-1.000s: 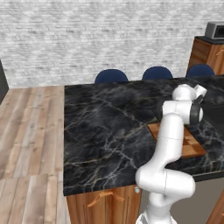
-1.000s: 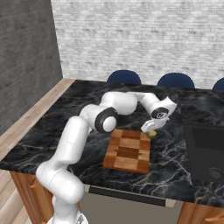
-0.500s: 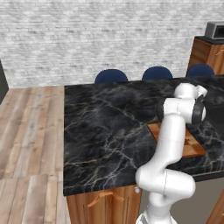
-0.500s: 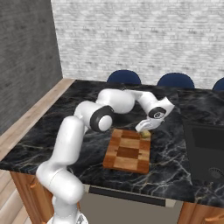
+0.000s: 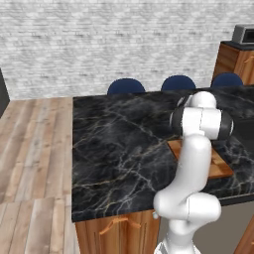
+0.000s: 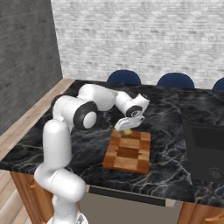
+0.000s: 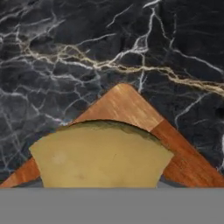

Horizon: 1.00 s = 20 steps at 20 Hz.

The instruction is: Pick up the sponge from the counter and clean the cutting board by briefly scrubbing or pressing down on the cutting board. Once finished, release the sponge.

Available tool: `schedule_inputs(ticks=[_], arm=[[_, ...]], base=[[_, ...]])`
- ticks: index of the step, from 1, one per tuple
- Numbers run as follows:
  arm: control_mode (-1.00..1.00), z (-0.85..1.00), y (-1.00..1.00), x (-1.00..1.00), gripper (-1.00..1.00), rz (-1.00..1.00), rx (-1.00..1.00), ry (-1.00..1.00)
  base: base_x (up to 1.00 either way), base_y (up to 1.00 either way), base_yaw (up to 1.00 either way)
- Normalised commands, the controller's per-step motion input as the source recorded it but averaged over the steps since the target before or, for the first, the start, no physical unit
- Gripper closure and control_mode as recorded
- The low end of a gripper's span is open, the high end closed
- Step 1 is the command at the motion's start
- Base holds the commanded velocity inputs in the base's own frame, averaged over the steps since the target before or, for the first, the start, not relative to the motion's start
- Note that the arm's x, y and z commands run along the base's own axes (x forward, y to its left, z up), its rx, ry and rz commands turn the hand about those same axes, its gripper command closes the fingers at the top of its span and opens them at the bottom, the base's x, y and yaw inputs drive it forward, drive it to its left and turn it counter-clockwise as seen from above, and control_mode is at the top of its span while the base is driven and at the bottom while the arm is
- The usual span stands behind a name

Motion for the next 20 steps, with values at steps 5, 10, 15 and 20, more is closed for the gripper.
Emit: schedule_inputs(ticks=[5,10,15,20], arm=[[-1.0,-0.03,1.0,-0.17,1.0,-0.01,-0.26,0.0],[-1.0,-0.11,1.0,-0.13,1.0,0.0,-0.26,0.08],[-1.0,-0.26,0.6,-0.05,1.0,0.0,-0.21,0.13],[-1.0,-0.5,0.08,-0.02,1.0,0.0,-0.03,0.12]], base=[[0.0,0.0,0.0],[0.0,0.0,0.0],[0.0,0.0,0.0],[0.0,0.0,0.0]])
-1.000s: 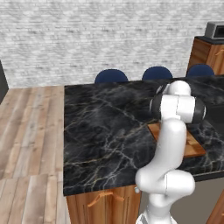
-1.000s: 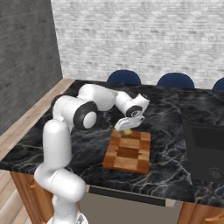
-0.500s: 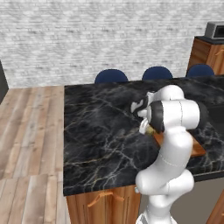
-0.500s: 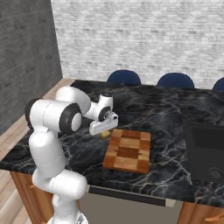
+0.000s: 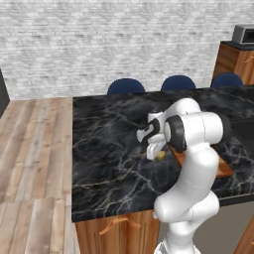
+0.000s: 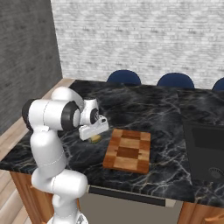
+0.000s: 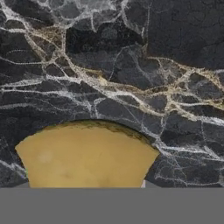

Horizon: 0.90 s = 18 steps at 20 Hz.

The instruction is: Pick up the sponge from the counter and clean the cutting board by briefly scrubbing or pressing down on the cutting board. Once finished, release the sponge.

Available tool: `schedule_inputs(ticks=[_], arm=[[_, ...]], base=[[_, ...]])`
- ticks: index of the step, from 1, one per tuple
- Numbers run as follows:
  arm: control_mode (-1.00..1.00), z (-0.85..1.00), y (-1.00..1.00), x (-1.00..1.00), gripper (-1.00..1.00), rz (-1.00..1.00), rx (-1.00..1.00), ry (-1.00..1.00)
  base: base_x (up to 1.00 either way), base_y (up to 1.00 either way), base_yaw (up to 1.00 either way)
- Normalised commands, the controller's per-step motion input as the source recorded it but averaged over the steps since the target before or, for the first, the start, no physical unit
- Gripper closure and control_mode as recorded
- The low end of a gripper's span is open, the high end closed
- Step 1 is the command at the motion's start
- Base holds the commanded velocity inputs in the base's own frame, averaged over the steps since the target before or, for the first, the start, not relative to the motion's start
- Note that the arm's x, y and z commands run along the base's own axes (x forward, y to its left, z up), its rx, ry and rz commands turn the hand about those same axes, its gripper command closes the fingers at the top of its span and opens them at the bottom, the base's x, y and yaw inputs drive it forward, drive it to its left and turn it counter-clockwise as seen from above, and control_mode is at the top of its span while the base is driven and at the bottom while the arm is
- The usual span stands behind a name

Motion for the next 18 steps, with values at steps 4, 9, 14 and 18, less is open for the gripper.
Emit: schedule_inputs(ticks=[4,9,14,18], arm=[[-1.0,-0.64,0.01,-0.04,-1.0,0.0,0.0,0.13],[-1.0,-0.05,0.01,-0.17,-1.0,-0.05,0.0,0.01],[-1.0,0.42,0.03,-0.02,-1.0,-0.02,-0.02,0.01],[-1.0,0.65,0.03,-0.03,-1.0,-0.01,-0.04,-0.05]], base=[[0.0,0.0,0.0],[0.0,0.0,0.0],[0.0,0.0,0.0],[0.0,0.0,0.0]])
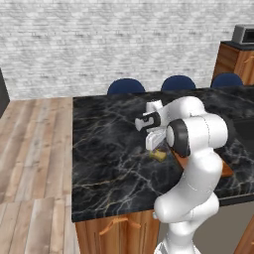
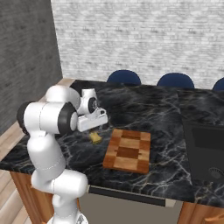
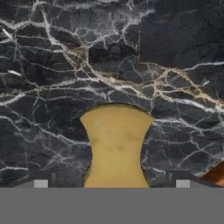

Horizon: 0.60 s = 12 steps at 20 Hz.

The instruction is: Pick up the sponge from the counter and clean the cutting board by briefly scrubbing or pressing down on the cutting board. Once finished, release the sponge.

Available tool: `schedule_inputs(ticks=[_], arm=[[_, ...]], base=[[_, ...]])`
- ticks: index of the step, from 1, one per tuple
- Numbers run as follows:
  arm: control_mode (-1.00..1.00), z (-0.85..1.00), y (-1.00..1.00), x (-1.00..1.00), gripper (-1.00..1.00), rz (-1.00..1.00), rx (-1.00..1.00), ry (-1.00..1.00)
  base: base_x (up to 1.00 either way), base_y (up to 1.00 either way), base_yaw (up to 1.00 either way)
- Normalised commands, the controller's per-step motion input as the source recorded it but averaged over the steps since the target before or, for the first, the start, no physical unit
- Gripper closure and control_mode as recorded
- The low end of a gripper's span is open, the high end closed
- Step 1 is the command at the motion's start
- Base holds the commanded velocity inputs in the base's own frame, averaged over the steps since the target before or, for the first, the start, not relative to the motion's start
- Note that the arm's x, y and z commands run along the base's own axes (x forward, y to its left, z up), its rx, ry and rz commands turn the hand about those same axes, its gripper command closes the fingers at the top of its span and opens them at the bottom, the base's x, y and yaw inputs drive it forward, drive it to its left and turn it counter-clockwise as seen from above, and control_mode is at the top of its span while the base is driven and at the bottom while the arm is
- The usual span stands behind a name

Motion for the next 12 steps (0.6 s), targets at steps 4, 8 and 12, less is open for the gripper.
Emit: schedule_inputs(ticks=[4,8,12], arm=[[-1.0,0.71,0.01,-0.07,-1.0,0.0,-0.02,-0.08],[-1.0,0.67,0.0,-0.44,-1.0,0.0,0.0,-0.14],[-1.0,0.4,-0.01,-0.92,-1.0,-0.02,0.0,-0.26]], base=[[0.0,0.0,0.0],[0.0,0.0,0.0],[0.0,0.0,0.0]])
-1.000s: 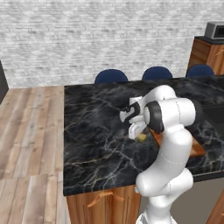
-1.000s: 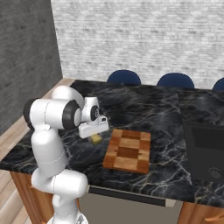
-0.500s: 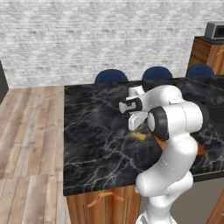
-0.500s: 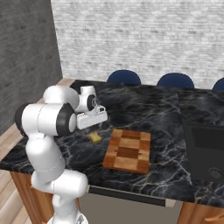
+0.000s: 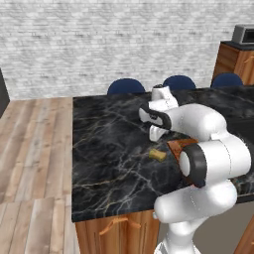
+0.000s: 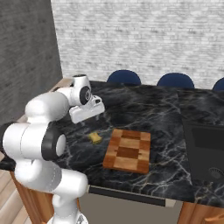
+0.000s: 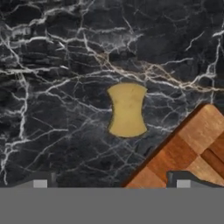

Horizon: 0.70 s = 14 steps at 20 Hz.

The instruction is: Pick up the sponge from the counter and clean the cutting board by briefly scrubbing or pressing down on the cutting board. Once finished, release the sponge.

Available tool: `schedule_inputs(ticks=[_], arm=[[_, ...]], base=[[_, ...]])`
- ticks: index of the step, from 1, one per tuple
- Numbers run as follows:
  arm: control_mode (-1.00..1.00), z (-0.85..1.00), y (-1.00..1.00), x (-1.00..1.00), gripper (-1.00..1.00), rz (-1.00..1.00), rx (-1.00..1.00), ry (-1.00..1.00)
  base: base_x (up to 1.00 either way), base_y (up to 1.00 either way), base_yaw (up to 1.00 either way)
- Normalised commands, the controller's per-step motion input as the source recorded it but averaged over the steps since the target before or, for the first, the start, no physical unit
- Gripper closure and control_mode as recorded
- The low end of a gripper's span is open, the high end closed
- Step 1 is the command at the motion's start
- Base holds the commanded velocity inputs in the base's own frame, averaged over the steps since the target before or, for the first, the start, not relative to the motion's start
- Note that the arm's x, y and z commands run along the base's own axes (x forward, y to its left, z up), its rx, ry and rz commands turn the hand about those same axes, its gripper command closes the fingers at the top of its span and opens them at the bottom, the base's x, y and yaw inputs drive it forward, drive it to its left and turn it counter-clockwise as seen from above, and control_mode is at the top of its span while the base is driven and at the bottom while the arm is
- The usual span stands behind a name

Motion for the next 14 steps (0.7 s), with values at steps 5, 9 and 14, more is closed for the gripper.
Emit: schedule_inputs(ticks=[5,9,14], arm=[[-1.0,0.38,-0.01,-1.0,-1.0,-0.07,0.0,-0.42],[-1.0,0.78,0.0,-0.77,-1.0,-0.11,0.0,-0.42],[-1.0,0.73,0.0,-0.61,-1.0,-0.09,0.0,-0.21]], base=[[0.0,0.0,0.0],[0.0,0.0,0.0],[0.0,0.0,0.0]])
